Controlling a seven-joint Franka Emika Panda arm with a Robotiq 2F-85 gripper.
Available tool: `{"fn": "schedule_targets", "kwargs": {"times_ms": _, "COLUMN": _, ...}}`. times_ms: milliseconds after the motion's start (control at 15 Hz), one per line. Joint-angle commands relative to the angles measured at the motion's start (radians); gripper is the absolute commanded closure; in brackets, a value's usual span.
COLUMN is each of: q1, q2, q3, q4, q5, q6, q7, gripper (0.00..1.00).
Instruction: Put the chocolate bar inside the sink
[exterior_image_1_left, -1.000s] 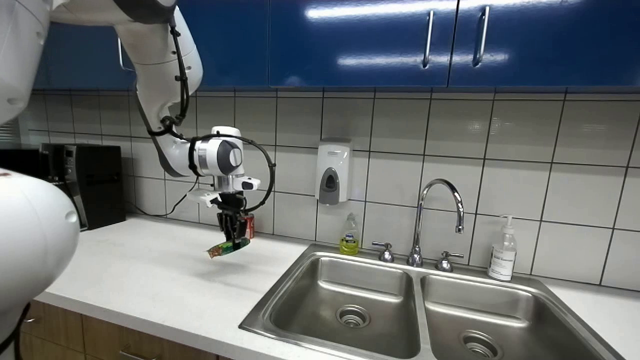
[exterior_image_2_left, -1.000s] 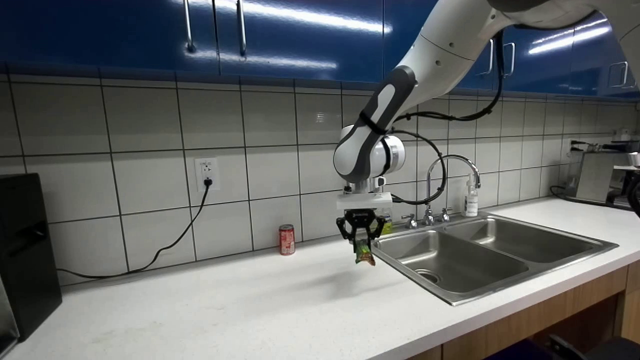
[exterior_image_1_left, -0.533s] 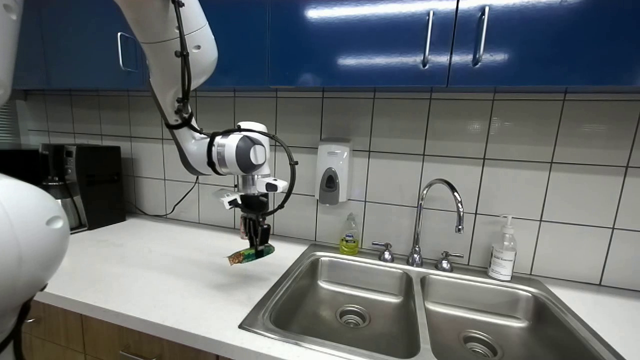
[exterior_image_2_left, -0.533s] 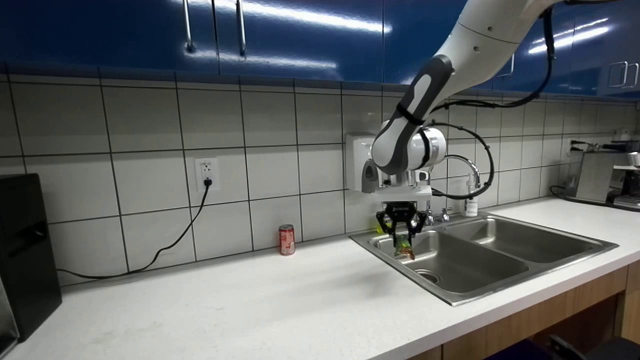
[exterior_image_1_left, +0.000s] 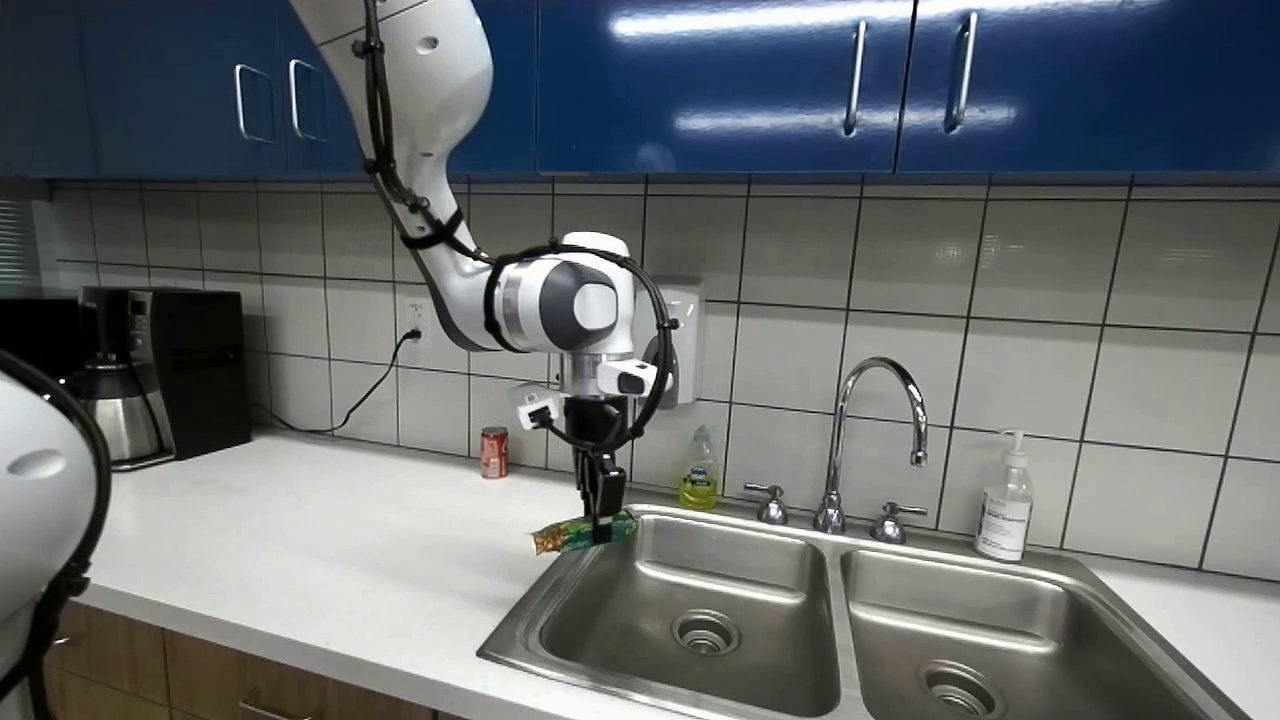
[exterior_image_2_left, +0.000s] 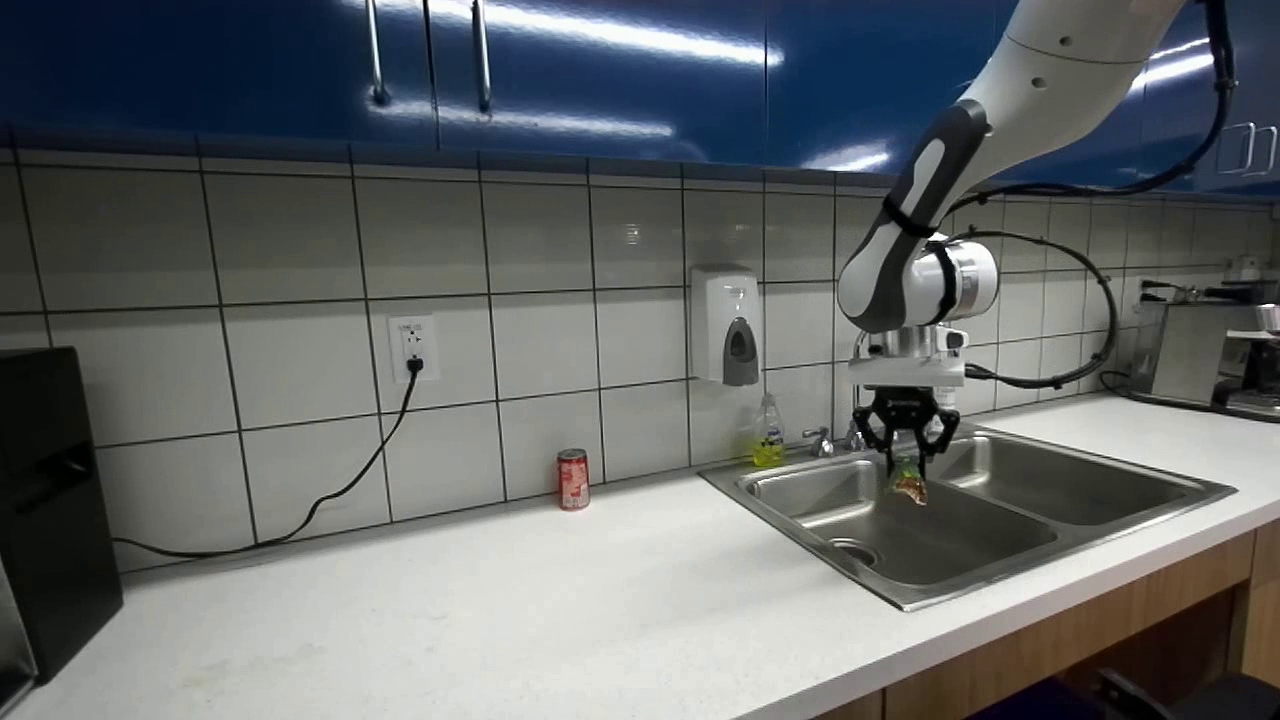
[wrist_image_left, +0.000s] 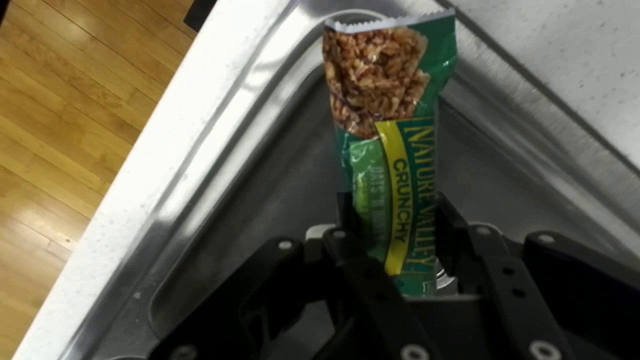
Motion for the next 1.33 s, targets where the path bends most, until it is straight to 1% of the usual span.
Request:
{"fn": "schedule_targets", "kwargs": {"times_ms": 0, "q1": -0.075, "q2": 0.008, "q3": -0.026, "q4": 0.017, "q5": 0.029, "q6": 0.015, "q7": -0.068, "gripper": 0.85}}
{"fn": "schedule_targets", "kwargs": {"times_ms": 333, "q1": -0.142, "q2": 0.117, "q3": -0.051, "q4": 0.124, "q5": 0.106, "q6": 0.022, "q7": -0.167, "gripper": 0.85}}
{"fn": "schedule_targets", "kwargs": {"times_ms": 533, "q1": -0.161, "q2": 0.223, "q3": -0.046, "q4": 0.236, "q5": 0.159, "q6": 0.007, "q7": -0.22, "gripper": 0.85}}
{"fn": "schedule_targets", "kwargs": {"times_ms": 933, "q1": -0.172, "q2": 0.471, "q3": -0.021, "q4": 0.491, "q5": 0.204, "q6": -0.023, "q7": -0.266, "gripper": 0.85}}
{"fn": "schedule_targets", "kwargs": {"times_ms": 1267, "q1": -0.163, "q2": 0.643, "q3": 0.003, "q4": 0.623, "q5": 0.203, "q6": -0.036, "q7": -0.264, "gripper": 0.85}}
